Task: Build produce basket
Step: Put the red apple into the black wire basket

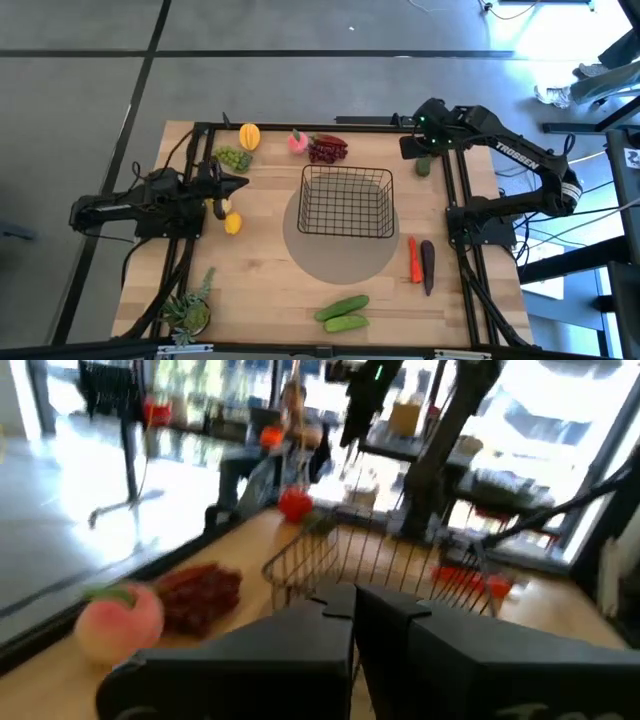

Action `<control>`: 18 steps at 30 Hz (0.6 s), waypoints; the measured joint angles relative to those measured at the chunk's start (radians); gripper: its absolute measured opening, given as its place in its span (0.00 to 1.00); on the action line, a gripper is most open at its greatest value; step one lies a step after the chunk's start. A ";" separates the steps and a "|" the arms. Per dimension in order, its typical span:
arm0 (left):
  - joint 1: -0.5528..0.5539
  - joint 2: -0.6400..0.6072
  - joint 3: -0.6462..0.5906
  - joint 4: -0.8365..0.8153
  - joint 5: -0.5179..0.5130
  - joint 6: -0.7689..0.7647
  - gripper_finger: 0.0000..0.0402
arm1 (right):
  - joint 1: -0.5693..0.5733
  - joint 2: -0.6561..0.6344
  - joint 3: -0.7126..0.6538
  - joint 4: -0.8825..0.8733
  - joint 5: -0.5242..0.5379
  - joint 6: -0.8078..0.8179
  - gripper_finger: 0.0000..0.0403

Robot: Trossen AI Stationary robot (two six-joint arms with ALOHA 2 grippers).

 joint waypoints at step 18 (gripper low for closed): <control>0.012 0.503 0.411 -0.266 -0.057 -0.188 0.00 | -0.090 0.013 0.000 -0.145 0.023 -0.071 0.22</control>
